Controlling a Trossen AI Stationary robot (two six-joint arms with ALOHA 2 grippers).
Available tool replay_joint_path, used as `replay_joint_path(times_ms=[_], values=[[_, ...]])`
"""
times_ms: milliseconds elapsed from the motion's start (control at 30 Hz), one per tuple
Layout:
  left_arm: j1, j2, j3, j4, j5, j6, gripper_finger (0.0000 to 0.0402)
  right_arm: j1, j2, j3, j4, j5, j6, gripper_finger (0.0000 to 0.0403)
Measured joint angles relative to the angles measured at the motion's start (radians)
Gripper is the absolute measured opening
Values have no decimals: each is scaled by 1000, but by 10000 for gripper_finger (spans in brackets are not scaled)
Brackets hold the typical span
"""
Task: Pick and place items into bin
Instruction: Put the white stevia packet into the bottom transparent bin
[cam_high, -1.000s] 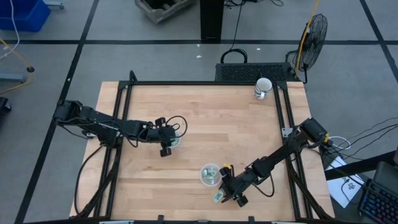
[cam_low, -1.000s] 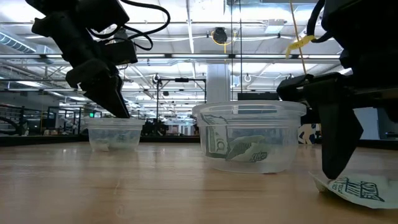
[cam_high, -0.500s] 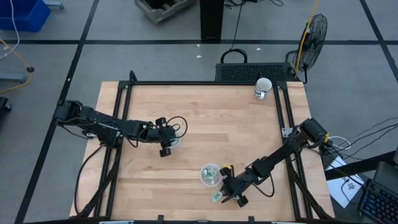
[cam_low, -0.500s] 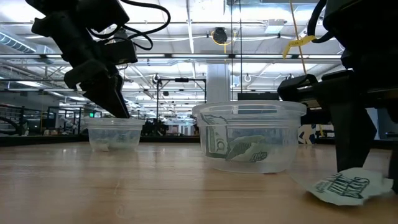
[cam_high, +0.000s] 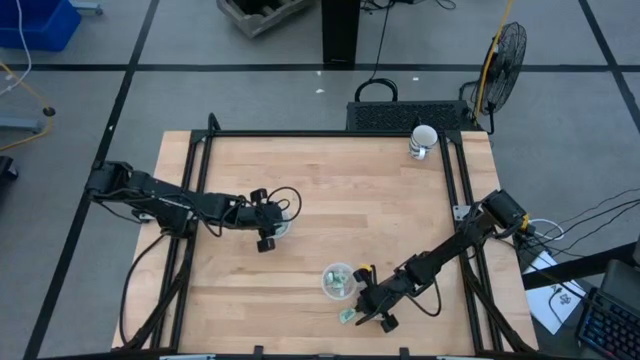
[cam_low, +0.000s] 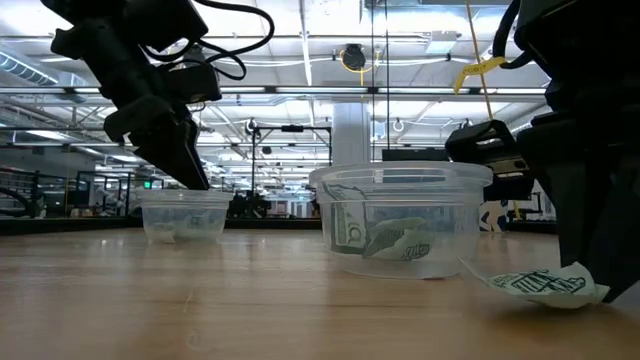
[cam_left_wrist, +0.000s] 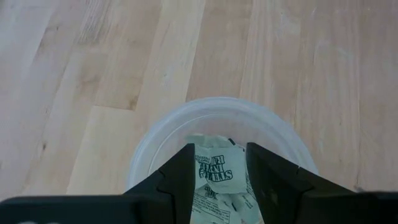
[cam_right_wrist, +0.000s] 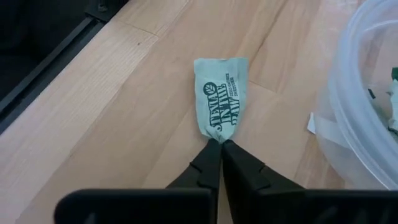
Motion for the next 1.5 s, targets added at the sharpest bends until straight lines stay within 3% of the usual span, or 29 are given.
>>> replay_joint_path(times_ms=[200,333,400,500,567,833,1200,1500], values=[[0,0,0,0,0,0,150,0,-76,0,-2,-97,31,2],[0,0,0,1,0,0,150,7,-195,0,0,-94,34,2],[0,0,0,1,-1,0,150,9,-253,1,-5,7,-13,1],[0,0,0,6,-1,0,150,13,-313,2,-79,270,-121,1],[0,0,0,20,-1,0,150,-6,-324,2,-143,340,-165,1],[0,0,1,79,-1,28,150,-108,-253,42,-246,208,-117,1],[1,0,1,99,0,15,150,-111,-60,372,-757,179,-151,2],[1,0,1,97,-1,18,150,-119,-25,386,-765,182,-202,39]])
